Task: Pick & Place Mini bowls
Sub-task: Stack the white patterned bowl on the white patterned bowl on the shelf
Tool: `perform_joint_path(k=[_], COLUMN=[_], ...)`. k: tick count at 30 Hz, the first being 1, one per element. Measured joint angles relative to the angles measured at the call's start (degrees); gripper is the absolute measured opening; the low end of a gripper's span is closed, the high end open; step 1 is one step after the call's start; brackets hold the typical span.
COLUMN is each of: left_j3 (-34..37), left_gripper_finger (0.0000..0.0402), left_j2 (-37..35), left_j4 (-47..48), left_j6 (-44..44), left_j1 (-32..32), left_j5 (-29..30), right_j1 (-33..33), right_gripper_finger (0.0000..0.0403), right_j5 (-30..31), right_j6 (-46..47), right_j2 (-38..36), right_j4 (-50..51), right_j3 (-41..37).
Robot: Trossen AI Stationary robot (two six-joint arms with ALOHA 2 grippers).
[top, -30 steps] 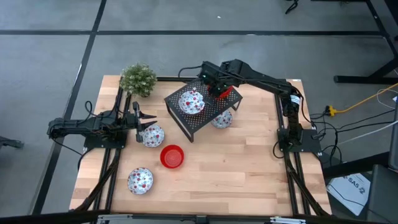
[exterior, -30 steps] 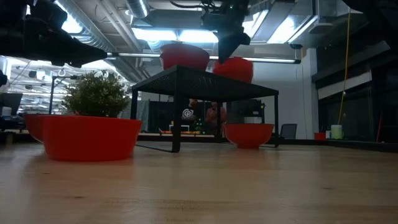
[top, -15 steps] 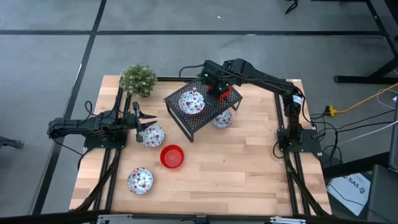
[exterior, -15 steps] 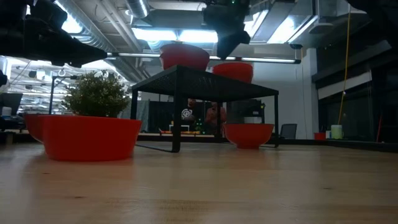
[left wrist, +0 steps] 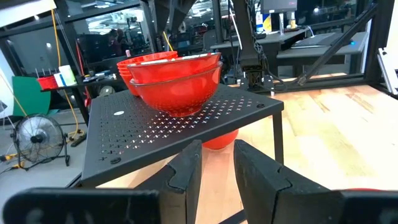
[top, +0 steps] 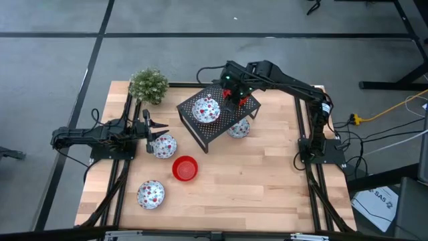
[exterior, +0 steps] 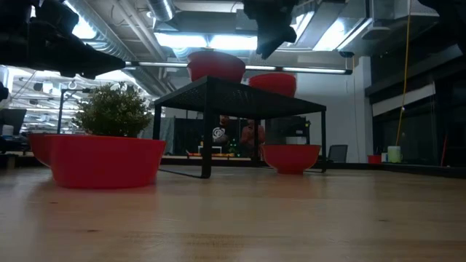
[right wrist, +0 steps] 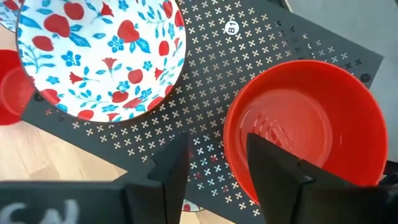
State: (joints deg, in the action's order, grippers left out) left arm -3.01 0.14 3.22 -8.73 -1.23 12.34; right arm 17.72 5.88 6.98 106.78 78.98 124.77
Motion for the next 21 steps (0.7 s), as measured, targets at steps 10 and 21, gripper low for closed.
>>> perform_joint_path(k=[10, 21], left_j3=[0.00, -0.02], left_gripper_finger=[0.0088, 0.0088], left_j2=[-0.01, 0.00], left_j4=[-0.01, -0.02], left_j6=[0.00, 0.00], left_j1=[0.01, -0.01], left_j5=[0.00, 0.00], right_j1=[-0.31, -3.36], right_gripper_finger=[0.0161, 0.0161], right_j5=[-0.01, -0.01], right_j6=[-3.29, -4.48], right_j2=[-0.13, -1.90], right_j4=[-0.01, -2.99], right_j3=[7.28, 9.66])
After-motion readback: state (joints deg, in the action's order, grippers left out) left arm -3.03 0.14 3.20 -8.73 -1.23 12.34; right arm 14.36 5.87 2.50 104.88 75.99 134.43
